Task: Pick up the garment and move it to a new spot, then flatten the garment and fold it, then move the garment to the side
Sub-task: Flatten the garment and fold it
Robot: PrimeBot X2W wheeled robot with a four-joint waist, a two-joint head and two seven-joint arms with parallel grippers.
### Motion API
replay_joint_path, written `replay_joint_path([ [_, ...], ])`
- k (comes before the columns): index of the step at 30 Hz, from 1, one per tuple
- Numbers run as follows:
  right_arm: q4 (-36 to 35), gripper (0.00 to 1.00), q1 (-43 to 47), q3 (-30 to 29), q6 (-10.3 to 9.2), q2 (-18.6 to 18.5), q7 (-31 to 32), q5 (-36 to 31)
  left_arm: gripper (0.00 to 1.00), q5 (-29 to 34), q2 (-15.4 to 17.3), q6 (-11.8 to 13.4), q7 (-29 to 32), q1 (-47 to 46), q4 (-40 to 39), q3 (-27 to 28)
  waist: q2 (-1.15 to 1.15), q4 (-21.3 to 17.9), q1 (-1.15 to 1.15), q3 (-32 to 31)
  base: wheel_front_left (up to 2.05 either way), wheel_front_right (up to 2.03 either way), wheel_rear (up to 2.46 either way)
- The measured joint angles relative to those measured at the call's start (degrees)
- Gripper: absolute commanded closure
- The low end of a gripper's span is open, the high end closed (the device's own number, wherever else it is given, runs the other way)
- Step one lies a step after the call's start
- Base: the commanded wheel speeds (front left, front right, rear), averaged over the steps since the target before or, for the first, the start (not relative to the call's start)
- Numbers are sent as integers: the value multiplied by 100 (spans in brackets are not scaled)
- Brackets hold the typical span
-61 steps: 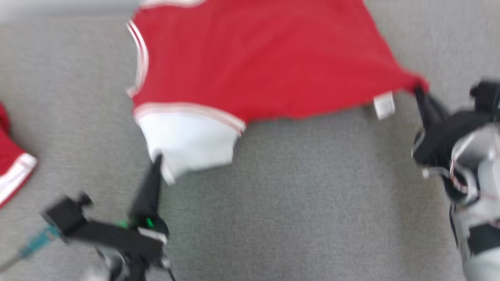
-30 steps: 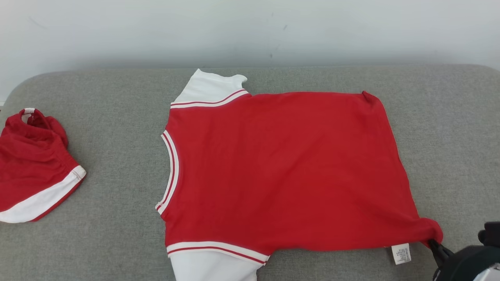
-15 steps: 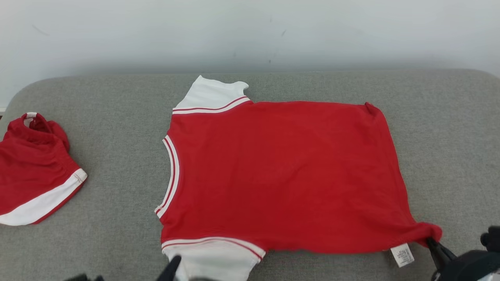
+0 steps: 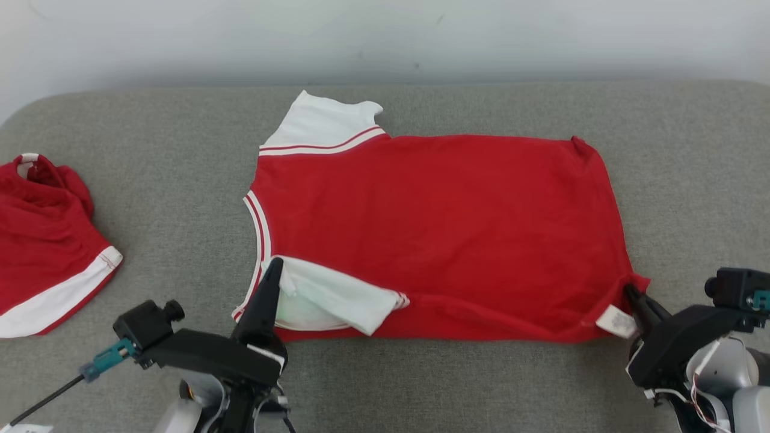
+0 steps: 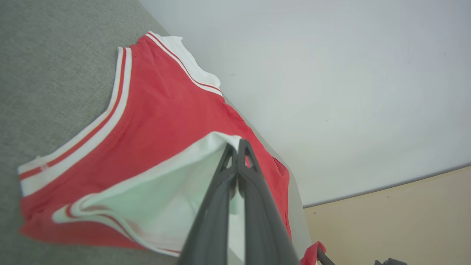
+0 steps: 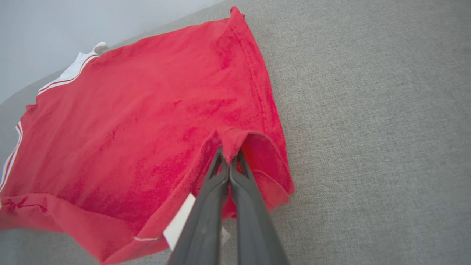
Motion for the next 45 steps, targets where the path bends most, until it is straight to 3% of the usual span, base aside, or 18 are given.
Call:
replay_joint_path([
  [5, 597, 100, -522, -31, 0, -74, -349, -151, 100, 388, -125, 19, -383, -662, 732, 45, 0, -47, 0, 234, 0, 0, 0],
  [16, 1290, 100, -1074, 24, 0, -75, -803, -371, 100, 641, -172, -98, -513, -1493, 1564, 13, 0, -74, 0, 562, 0, 0, 0],
  [25, 1256, 100, -1267, -10, 0, -99, -1377, -469, 100, 757, -187, -146, -522, -1746, 1959, -56, 0, -76, 0, 711, 0, 0, 0],
  [32, 1372, 100, -1269, -85, 0, -89, -1391, -511, 100, 818, -189, -145, -605, -1762, 2161, -80, 0, -111, 0, 732, 0, 0, 0],
  [33, 1414, 75, -1280, -98, 0, -89, -1395, -534, 97, 880, -185, -143, -625, -1782, 2205, -112, 0, -115, -1, 727, 0, 0, 0],
  [34, 1457, 13, -1296, -102, 0, -86, -1416, -558, 54, 954, -186, -123, -699, -1819, 2254, -134, 0, -119, -1, 719, 0, 0, 0],
  [35, 1510, 0, -1313, -116, 0, -76, -1418, -575, 0, 1020, -177, -92, -739, -1856, 2296, -168, 0, -120, -1, 708, 0, 0, 0],
  [41, 1827, 0, -1335, -277, 0, -10, -1372, -657, 0, 1599, -119, -33, -1024, -1944, 2593, -420, 0, -100, -1, 592, 0, 0, 0],
  [45, 1727, 0, -1261, -407, 0, 15, -1288, -756, 0, 2123, 35, 182, -1204, -1909, 2602, -452, 0, -74, -1, 484, 0, 0, 0],
])
